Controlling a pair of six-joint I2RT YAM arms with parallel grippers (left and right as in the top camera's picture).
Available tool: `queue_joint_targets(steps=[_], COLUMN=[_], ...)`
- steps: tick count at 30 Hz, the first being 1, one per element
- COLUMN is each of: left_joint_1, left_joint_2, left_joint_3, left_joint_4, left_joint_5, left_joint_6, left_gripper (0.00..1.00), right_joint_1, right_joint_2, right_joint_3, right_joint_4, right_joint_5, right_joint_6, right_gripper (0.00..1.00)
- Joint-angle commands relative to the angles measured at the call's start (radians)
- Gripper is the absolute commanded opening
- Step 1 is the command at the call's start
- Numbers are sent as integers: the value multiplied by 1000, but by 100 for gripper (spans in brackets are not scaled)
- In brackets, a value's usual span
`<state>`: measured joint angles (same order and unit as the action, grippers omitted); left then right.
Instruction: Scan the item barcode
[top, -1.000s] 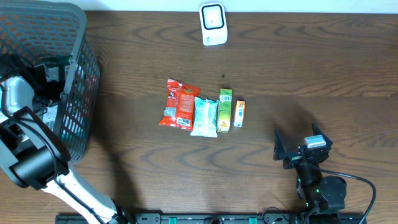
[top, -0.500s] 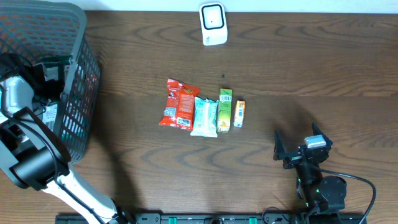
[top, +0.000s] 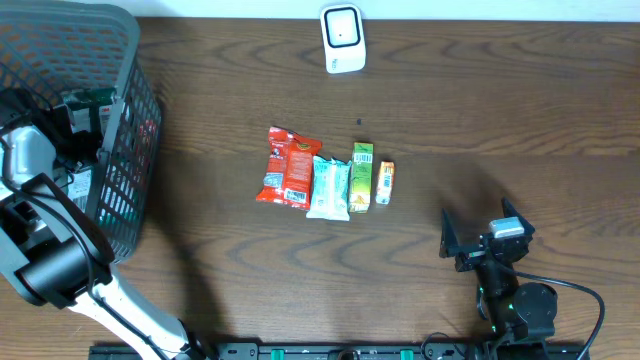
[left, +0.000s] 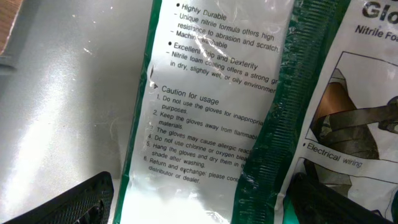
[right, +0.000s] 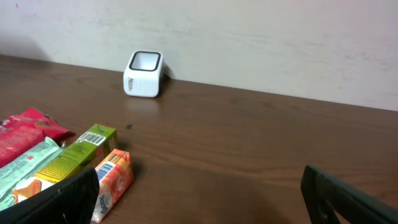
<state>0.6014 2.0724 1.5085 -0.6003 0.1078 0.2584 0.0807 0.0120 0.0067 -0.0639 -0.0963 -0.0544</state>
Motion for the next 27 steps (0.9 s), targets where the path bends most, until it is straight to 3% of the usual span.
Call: queue_joint_targets(steps=[1,5,10,13,27], left_joint_1=[2,2,2,2,4], left_joint_2=[42,39,39,38,-234], left_joint_3=[-46,-46,-46,-43,-18], left_joint_4=[-19,-20,-33,-38,-18], left_joint_5=[17,45,95,95,90], left_joint_6=[-9,-9,-8,-9,-28], left_gripper=[91,74,29,8,7], right_joint_1=[-4,-4,-4,-4,-4], right_joint_2=[-4,-4,-4,-4,-4], right_joint_3=[-1,-1,-1,-1,-1], right_joint_4=[-4,-4,-4,-4,-4], right_joint_5=[5,5,5,5,5], right_joint_6=[13,13,13,13,13], right_gripper=[99,99,99,99,99])
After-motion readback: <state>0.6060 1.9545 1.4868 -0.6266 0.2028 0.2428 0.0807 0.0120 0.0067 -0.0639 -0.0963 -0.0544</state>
